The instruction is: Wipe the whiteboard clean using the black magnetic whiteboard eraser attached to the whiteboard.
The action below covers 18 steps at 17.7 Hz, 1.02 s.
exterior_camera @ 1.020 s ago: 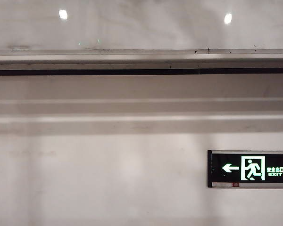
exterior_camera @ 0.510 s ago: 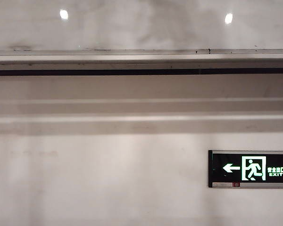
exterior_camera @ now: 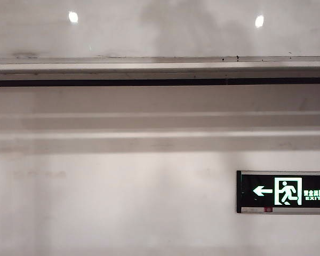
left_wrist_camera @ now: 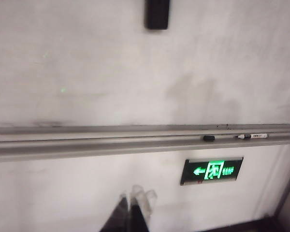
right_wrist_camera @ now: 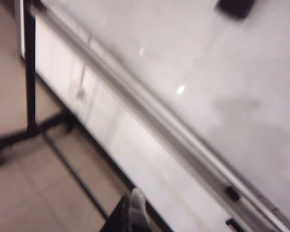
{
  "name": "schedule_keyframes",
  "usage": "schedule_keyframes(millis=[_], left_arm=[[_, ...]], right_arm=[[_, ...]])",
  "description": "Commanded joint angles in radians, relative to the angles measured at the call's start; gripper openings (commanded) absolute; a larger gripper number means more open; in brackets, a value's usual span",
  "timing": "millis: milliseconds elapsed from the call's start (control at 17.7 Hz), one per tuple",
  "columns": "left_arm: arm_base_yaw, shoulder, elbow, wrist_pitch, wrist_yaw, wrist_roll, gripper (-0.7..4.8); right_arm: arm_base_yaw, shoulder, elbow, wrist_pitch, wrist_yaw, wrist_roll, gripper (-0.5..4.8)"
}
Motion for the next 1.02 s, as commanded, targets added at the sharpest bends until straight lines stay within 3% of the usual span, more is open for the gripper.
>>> schedule_keyframes(millis=[57, 170, 397, 680, 906, 1020], left_arm=[[0.000, -0.150, -0.348, 0.288, 0.042, -0.070, -0.06], [0.000, -0.196, -0.555, 0.431, 0.048, -0.101, -0.06], [0.000, -0.187, -0.776, 0.538, 0.037, -0.122, -0.06], [0.000, -0.187, -0.966, 0.746, 0.036, -0.043, -0.06], [0.000, -0.189, -0.982, 0.690, 0.043, -0.055, -0.05], [0.000, -0.189, -0.982, 0.663, 0.048, -0.054, -0.05]], right_arm=[[-0.001, -0.040, -0.066, 0.015, 0.000, -0.003, -0.05], [-0.001, -0.134, -0.212, 0.016, -0.004, 0.013, -0.05], [-0.001, -0.307, -0.525, 0.054, 0.013, 0.062, -0.05], [-0.001, -0.596, -1.155, 0.542, -0.013, 0.087, -0.05], [-0.001, -0.832, -1.697, 1.088, -0.040, 0.074, -0.05], [-0.001, -0.920, -1.881, 1.184, -0.042, 0.073, -0.05]])
